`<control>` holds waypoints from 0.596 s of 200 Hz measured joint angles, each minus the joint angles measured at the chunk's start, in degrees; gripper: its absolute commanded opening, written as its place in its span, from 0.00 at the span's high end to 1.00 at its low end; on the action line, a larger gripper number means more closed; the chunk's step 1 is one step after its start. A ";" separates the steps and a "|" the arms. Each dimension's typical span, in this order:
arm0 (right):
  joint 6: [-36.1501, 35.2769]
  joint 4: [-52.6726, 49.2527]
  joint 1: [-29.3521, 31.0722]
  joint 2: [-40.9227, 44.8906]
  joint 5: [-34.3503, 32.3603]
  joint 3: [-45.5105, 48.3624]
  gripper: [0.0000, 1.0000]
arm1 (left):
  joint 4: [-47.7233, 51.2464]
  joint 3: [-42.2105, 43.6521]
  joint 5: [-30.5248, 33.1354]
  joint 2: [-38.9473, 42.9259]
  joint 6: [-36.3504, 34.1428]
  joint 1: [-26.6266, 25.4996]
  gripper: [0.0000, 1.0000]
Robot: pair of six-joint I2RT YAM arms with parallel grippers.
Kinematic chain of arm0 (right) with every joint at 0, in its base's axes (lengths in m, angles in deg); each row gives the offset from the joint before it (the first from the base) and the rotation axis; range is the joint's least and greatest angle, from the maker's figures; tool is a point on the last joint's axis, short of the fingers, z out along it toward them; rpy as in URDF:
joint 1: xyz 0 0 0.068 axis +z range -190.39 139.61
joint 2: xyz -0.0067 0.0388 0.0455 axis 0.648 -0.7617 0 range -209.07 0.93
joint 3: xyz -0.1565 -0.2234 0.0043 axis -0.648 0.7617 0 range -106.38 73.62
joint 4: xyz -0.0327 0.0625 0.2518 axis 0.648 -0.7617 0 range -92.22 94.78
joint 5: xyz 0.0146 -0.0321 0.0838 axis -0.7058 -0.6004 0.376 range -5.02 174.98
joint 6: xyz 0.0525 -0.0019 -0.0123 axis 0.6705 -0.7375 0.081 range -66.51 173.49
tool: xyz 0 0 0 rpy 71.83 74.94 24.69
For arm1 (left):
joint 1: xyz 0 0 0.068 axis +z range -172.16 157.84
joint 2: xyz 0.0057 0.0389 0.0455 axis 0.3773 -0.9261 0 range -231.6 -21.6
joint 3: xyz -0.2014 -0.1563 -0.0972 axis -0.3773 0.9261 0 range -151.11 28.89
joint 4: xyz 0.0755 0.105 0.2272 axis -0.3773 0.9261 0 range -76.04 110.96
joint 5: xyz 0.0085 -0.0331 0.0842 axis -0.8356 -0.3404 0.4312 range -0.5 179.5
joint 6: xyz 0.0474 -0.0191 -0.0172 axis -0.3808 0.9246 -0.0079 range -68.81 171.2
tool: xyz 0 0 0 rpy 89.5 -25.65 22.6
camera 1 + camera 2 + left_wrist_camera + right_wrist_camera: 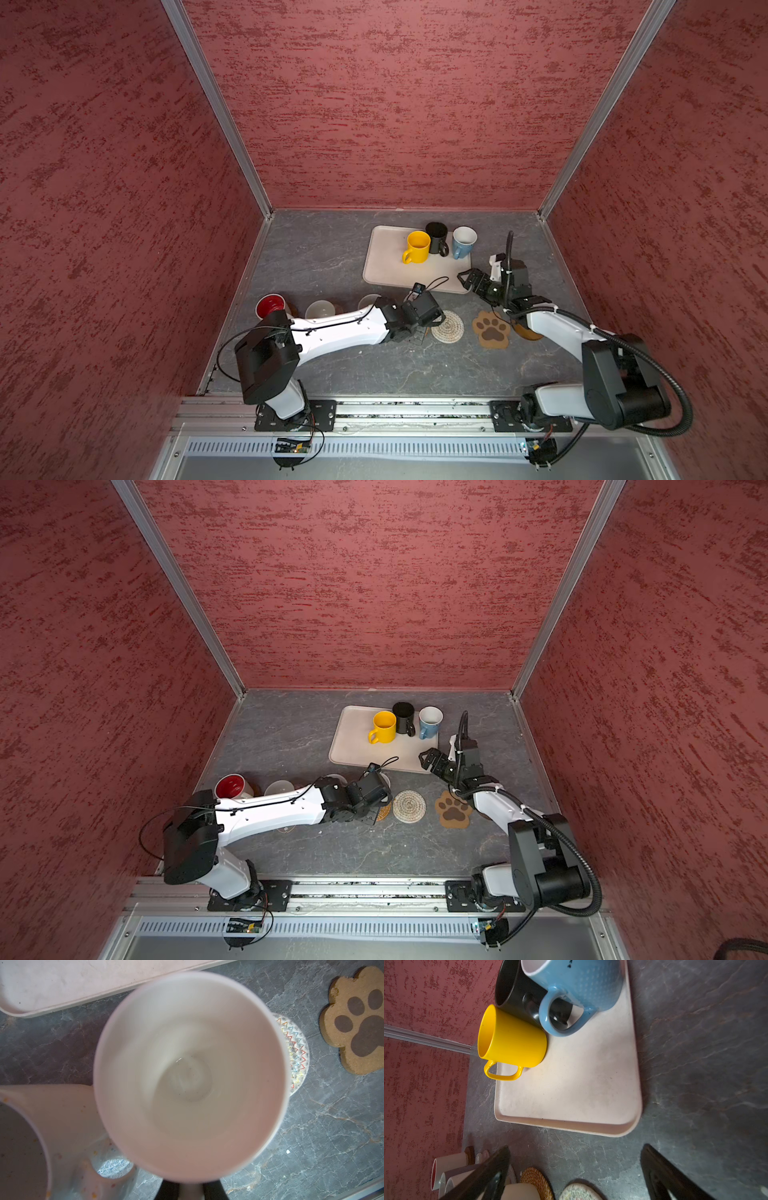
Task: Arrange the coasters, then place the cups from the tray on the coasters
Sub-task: 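Carry the white mug to the rattan coaster while the right gripper nears the tray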
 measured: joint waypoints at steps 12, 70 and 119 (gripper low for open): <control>0.00 0.15 0.02 -0.17 0.00 0.00 0.02 | 0.07 0.02 -0.02 0.00 0.04 -0.04 1.00; 0.00 0.24 0.07 -0.55 0.02 0.00 0.02 | 0.20 1.92 0.04 0.74 0.94 -0.07 1.00; -0.02 0.28 0.07 -1.29 0.02 0.00 0.02 | -0.52 2.58 0.26 0.74 1.27 -0.09 1.00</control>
